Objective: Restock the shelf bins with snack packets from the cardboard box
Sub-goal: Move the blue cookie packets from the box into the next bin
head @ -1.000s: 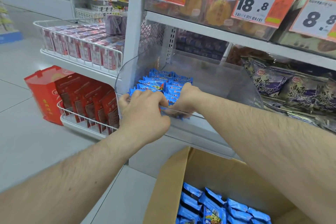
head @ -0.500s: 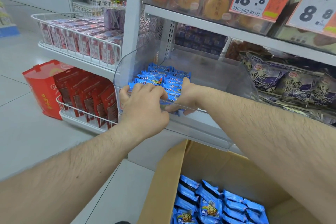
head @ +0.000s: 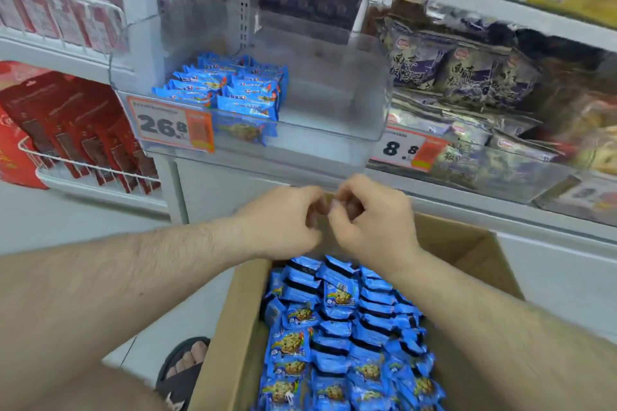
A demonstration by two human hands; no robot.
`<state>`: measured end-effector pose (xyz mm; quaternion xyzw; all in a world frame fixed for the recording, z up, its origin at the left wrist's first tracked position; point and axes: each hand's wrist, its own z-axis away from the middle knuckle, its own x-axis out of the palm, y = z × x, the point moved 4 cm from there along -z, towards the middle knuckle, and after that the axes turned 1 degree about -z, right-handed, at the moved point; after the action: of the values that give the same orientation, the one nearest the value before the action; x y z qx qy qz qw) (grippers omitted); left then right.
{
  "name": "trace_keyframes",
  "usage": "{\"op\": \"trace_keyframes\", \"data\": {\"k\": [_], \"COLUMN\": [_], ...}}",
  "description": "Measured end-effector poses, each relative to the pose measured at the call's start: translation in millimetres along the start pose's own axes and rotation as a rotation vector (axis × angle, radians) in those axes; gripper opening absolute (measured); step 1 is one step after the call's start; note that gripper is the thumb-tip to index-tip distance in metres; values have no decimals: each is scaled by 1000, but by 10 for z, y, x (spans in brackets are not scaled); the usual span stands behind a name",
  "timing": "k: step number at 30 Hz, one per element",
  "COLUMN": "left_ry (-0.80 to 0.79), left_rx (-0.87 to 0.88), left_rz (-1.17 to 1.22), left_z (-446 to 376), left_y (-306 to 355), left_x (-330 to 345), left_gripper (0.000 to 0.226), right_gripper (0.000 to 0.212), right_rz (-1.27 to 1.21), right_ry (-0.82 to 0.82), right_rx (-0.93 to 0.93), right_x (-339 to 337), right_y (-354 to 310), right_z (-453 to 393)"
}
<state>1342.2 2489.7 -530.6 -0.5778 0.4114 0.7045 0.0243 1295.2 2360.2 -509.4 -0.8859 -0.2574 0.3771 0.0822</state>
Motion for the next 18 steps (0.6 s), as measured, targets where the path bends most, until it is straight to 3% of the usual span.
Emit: {"op": "trace_keyframes", "data": {"k": [3,7,10,12,15,18], "left_ry": [-273,-559,-672,-709,-746,-742], "left_rx": [-26,16,29,16,-32,-97], "left_rz": [-44,-189,-243,-247,-208,-162], "left_z": [26,71,59,40,9,-12], "left_y": [11,87,83,40,-10,-46], "left_x": [381,794,993,1068,1099,1091], "left_gripper": [29,27,27,27,27,27], "right_gripper": [8,6,7,4,28,13], "right_rz": [-8,136,164,283,354,361], "right_ry": [-202,-736,-1194,-1406,-1506,-1565], "right_rx": [379,614,638,543,496,467], "right_x": [181,516,753,879,1081,1272], "right_y": [573,1232,1465,1505,1492,1419], "right_z": [615,1431,2012,2343,2708,2932]}}
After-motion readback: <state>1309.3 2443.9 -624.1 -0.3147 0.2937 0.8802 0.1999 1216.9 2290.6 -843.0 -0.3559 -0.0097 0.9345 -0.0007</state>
